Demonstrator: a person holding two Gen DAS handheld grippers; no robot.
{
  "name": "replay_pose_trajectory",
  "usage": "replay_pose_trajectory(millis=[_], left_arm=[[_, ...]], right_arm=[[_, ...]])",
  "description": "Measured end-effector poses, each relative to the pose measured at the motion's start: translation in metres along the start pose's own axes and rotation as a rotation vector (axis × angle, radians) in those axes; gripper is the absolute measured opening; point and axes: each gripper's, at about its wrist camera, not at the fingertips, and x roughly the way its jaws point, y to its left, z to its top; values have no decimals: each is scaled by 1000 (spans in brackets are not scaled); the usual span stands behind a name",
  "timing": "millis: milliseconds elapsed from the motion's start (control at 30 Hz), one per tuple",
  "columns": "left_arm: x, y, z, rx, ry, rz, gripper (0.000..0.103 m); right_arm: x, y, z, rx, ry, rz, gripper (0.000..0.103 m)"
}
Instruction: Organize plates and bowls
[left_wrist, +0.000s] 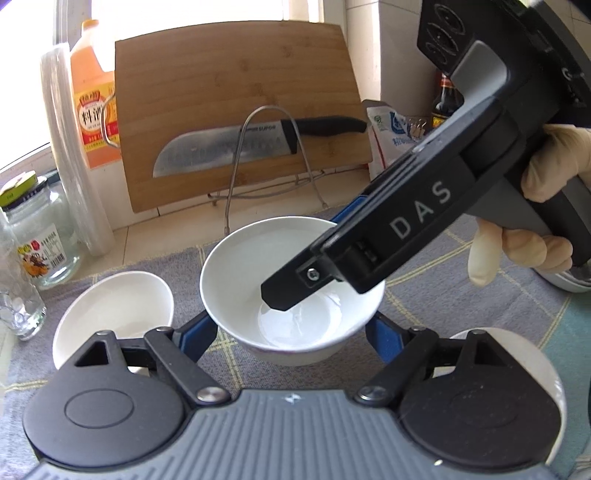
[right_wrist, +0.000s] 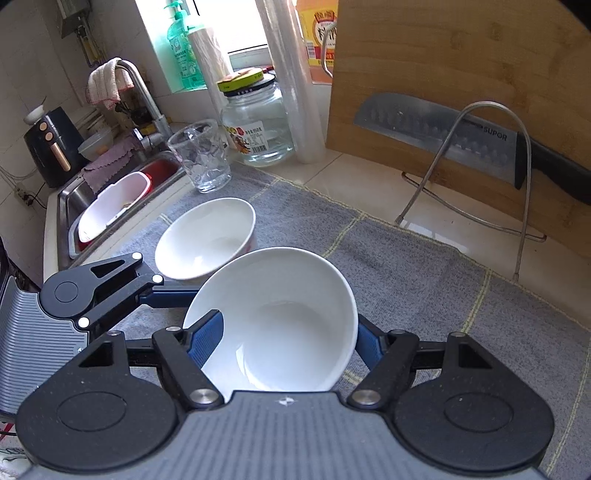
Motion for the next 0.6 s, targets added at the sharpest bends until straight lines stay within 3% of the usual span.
replay_pose_trajectory(millis=[600], left_arm=[[-55, -30, 0, 25, -36, -42, 87]], right_arm=[[-56, 35, -30, 5, -42, -6, 80]])
